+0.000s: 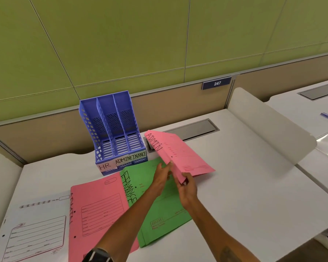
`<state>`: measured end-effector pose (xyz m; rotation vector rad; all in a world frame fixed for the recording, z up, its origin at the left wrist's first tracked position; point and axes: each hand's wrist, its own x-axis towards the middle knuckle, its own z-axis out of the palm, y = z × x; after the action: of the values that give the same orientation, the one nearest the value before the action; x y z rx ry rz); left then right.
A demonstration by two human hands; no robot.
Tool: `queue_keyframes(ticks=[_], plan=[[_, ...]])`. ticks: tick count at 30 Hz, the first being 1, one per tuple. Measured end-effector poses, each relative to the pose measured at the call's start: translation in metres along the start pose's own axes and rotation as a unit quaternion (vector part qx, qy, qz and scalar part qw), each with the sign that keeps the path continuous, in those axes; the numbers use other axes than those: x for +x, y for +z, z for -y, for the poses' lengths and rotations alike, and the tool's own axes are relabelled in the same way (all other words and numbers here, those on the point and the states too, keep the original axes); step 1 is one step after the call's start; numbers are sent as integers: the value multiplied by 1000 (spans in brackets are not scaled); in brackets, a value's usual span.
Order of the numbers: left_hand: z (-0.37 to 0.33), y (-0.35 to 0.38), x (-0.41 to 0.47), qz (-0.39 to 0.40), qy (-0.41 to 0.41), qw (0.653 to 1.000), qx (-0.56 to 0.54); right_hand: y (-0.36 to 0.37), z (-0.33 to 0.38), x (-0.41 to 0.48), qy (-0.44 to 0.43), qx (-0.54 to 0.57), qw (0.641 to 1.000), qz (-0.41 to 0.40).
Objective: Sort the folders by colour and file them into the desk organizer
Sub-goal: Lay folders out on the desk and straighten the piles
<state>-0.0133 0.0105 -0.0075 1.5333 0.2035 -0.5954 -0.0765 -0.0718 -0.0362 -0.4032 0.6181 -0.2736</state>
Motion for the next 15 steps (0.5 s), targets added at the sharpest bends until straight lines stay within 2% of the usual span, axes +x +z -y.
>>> queue_keyframes(ticks=[3,9,13,15], plan=[[-3,6,2,-12,13,998,-67,0,-8,-6,15,-11,1000,16],[-5,9,7,-55,24,996,-72,-8,-5,-7,23,-77,996,39],[-5,3,7,-61,32,993,-91,-14,11,-2,-15,-120,992,18],[-6,-4,6,-65,35,992,-98,-16,24,3,-47,-128,990,-23]])
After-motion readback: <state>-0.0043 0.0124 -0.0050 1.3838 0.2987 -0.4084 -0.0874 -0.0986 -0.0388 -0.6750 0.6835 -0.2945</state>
